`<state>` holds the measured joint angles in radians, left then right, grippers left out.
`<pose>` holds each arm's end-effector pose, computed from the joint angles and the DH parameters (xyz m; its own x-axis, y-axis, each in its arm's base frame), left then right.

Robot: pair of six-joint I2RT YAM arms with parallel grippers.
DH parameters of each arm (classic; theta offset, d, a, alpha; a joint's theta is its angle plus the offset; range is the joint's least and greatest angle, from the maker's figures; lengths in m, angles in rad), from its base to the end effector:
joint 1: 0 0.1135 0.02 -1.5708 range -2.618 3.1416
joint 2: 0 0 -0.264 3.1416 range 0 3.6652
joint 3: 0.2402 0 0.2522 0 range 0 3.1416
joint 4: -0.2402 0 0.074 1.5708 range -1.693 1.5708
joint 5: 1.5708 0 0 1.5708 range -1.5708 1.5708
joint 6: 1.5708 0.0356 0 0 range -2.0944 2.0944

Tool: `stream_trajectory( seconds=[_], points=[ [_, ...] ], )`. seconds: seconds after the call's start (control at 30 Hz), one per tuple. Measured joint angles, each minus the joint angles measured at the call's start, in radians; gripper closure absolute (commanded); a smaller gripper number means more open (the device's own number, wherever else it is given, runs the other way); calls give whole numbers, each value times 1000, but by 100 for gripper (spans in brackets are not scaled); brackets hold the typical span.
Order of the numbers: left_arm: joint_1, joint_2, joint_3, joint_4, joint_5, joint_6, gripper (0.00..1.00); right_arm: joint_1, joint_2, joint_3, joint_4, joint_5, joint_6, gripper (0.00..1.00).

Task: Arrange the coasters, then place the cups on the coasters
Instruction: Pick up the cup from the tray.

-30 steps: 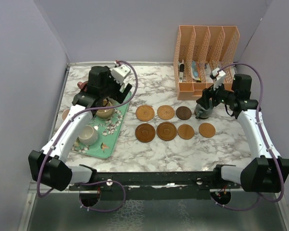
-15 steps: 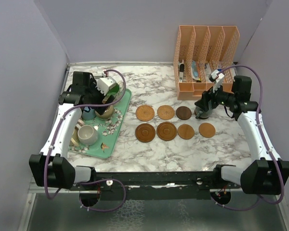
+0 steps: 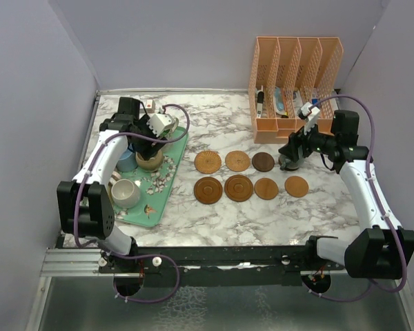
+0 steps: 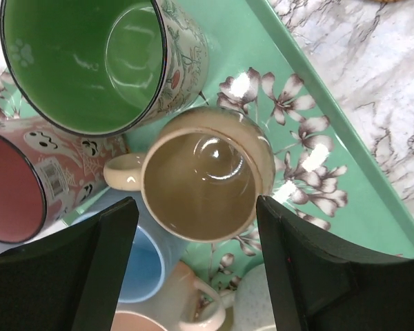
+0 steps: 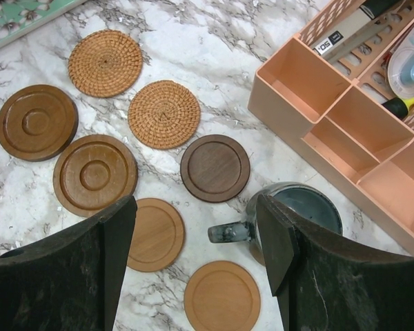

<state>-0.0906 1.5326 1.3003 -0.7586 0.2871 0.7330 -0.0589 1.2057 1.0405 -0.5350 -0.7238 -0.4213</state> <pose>0.3191 -0.0391 0.2888 -0.4577 0.6859 -0.5657 0.7368 0.6487 0.1906 0.2552 0.0086 0.3141 -0.3983 -0.2835 -0.8724 -0.6841 0.7253 0.0767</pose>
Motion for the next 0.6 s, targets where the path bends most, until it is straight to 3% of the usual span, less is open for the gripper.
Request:
stream_trajectory(
  seconds=[0.6],
  points=[
    [29, 183, 85, 13, -3, 159, 43, 0, 10, -8, -5, 0, -2, 29]
  ],
)
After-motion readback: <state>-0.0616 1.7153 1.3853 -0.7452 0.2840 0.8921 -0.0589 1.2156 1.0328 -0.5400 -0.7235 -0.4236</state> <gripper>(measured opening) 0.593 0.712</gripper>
